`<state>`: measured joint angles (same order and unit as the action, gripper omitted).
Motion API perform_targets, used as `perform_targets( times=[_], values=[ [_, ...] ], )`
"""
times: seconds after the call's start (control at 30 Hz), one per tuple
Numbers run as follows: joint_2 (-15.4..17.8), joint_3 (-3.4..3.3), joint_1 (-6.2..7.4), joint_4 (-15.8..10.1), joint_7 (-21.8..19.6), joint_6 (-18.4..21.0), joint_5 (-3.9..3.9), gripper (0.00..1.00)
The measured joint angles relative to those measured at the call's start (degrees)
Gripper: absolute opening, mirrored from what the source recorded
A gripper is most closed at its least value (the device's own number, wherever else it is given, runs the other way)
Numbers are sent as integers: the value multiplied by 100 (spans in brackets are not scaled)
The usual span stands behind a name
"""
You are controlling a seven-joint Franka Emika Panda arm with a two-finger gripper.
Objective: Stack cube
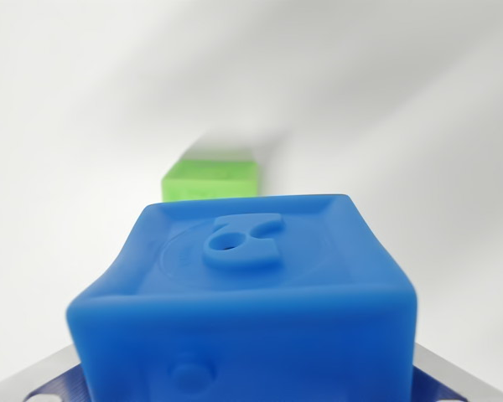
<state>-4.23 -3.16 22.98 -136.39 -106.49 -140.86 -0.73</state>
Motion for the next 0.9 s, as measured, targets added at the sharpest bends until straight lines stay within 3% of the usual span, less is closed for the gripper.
perform_targets(
  times=[0.9],
  values=[
    [-250, 132, 331, 263, -441, 31, 10, 0]
  ],
)
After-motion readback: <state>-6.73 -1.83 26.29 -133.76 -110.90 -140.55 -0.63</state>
